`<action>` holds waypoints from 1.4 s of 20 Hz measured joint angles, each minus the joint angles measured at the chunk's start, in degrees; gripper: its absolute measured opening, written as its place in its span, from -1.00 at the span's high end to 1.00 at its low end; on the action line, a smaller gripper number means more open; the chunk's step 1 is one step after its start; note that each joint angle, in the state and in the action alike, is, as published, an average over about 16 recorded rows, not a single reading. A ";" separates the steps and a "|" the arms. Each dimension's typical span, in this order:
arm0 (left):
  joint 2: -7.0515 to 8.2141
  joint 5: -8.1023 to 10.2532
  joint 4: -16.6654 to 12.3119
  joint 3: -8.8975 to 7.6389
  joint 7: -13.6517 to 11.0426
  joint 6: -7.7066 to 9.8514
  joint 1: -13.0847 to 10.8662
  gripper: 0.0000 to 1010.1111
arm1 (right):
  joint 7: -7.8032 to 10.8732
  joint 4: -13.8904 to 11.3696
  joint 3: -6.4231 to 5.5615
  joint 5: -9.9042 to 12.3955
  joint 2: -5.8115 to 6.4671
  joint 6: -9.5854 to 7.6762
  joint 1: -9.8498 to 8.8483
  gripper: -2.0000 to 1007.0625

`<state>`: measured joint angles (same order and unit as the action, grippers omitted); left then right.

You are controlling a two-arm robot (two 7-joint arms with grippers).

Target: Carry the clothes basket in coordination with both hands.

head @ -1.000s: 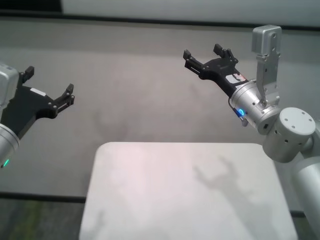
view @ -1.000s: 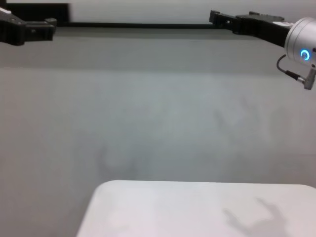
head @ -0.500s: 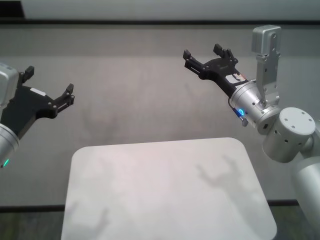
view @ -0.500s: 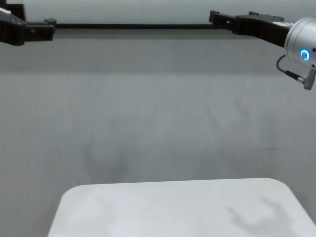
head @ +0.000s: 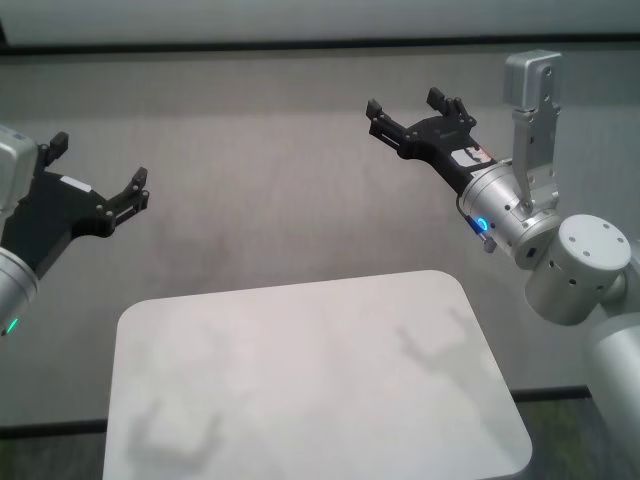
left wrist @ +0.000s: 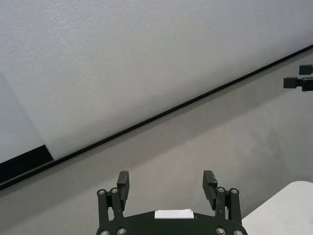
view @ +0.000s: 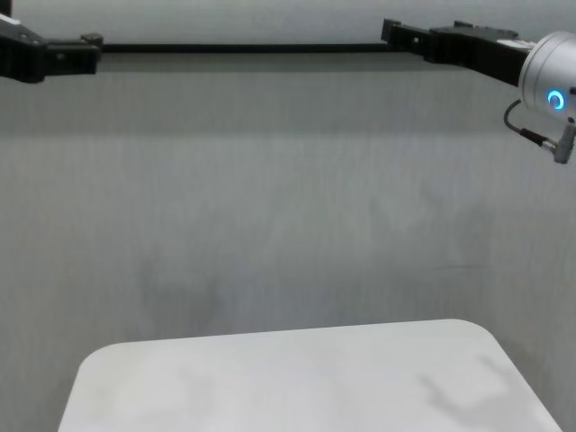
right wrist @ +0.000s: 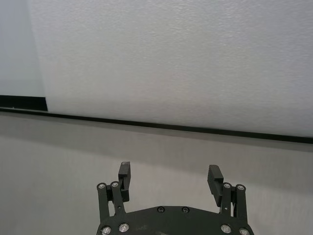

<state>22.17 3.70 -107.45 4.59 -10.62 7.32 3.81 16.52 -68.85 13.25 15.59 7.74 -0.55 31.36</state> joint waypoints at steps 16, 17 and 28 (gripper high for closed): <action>2.35 1.99 5.01 4.04 2.60 -2.64 1.43 -0.98 | -3.56 -2.14 2.22 -0.16 4.74 1.30 -3.48 -0.99; 2.86 2.44 6.12 4.93 3.13 -3.23 1.75 -0.98 | -4.24 -2.58 2.68 -0.19 5.72 1.57 -4.21 -0.99; 10.03 8.73 21.51 17.25 9.94 -11.41 6.10 -0.98 | -13.72 -8.96 9.46 -0.73 20.15 5.51 -14.92 -0.99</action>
<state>32.20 12.43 -85.94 21.84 -0.68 -4.09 9.91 2.81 -77.82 22.71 14.86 27.89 4.96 16.44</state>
